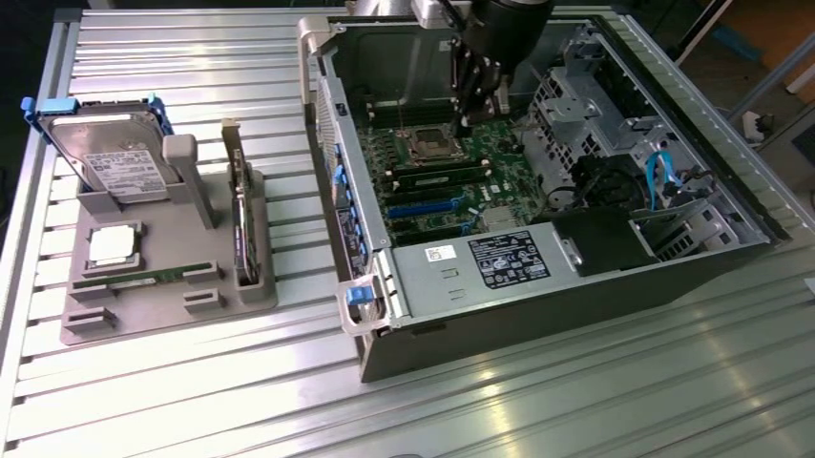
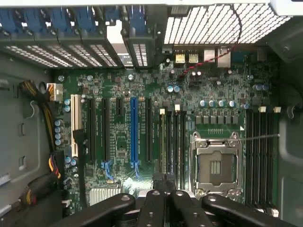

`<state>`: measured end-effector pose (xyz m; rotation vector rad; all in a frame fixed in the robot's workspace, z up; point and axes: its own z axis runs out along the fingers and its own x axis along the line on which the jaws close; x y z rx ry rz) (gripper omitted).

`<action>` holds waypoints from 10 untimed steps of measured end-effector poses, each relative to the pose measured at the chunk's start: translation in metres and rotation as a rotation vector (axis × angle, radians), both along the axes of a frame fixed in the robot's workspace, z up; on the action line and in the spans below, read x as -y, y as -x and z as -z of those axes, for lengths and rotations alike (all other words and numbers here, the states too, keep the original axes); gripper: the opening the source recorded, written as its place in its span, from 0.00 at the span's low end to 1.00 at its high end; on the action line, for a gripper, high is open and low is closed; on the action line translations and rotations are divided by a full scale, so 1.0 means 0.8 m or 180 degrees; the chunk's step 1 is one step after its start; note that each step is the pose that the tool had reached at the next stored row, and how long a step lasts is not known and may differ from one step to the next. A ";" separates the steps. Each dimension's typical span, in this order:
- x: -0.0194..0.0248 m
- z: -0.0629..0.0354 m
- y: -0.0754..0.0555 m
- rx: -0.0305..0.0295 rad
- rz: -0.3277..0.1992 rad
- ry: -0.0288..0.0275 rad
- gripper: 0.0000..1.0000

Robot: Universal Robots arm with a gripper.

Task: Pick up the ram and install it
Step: 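Press down the ram until it locks into place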

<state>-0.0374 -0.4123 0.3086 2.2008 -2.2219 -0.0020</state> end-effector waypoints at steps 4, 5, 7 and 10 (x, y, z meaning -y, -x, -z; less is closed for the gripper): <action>0.0000 0.000 -0.014 -0.0003 0.0000 0.0000 0.11; 0.0000 0.000 -0.018 -0.0004 0.0000 0.0000 0.11; 0.0000 0.000 -0.025 -0.0010 0.0000 0.0000 0.11; 0.0000 0.000 -0.030 -0.0014 0.0000 0.0000 0.11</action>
